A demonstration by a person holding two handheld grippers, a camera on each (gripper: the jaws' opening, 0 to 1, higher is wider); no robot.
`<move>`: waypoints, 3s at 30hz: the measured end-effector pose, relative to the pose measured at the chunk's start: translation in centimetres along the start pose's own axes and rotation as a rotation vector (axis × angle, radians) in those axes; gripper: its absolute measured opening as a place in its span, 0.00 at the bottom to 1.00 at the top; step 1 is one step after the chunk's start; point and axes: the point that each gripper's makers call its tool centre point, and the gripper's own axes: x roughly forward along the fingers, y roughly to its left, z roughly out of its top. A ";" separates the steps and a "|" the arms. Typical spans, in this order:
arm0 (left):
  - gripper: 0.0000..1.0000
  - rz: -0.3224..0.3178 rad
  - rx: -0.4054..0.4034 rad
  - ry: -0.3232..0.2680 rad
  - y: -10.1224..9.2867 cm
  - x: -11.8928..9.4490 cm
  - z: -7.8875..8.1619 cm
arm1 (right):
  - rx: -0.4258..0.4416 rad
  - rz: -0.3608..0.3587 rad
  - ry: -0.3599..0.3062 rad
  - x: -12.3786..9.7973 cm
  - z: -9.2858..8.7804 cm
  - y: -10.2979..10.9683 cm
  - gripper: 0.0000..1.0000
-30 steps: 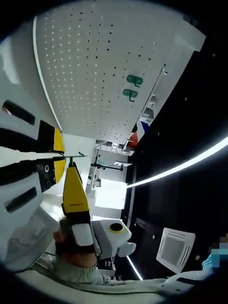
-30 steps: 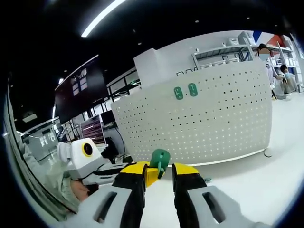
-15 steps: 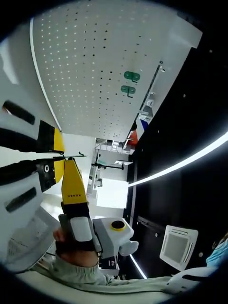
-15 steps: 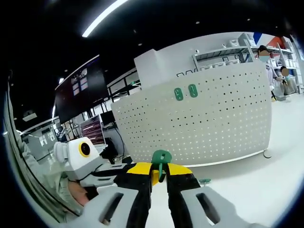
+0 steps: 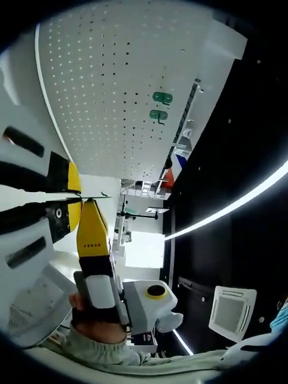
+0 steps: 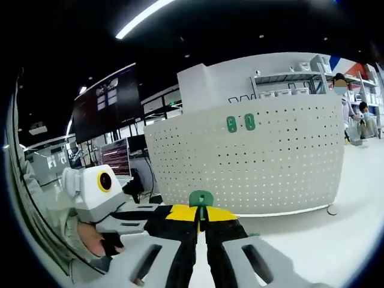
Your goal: Insert the hook assembly into the mounting plate slot until the hook locks in place.
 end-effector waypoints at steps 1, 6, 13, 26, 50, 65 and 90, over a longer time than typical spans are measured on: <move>0.04 0.002 0.002 0.001 0.0 0.0 0.0 | -0.005 0.001 0.001 0.0 0.0 0.0 0.01; 0.04 0.014 0.003 0.004 0.1 0.1 0.0 | -0.016 0.001 -0.007 0.1 0.1 -0.2 0.01; 0.05 0.020 -0.007 0.007 0.2 0.0 -0.2 | -0.006 0.005 -0.002 0.1 -0.1 -0.2 0.01; 0.14 0.025 -0.031 0.022 0.3 -0.3 -0.5 | 0.004 0.006 0.003 0.2 -0.3 -0.2 0.01; 0.47 0.141 -0.074 0.059 2.6 -3.0 -0.9 | 0.021 -0.031 0.002 -0.3 -0.2 -2.1 0.01; 0.56 0.246 -0.075 0.084 4.4 -5.3 -1.5 | 0.028 -0.088 -0.009 -0.3 0.3 -4.6 0.01; 0.57 0.368 -0.069 0.171 6.1 -9.2 -4.9 | -0.025 -0.202 -0.074 1.4 4.3 -10.8 0.01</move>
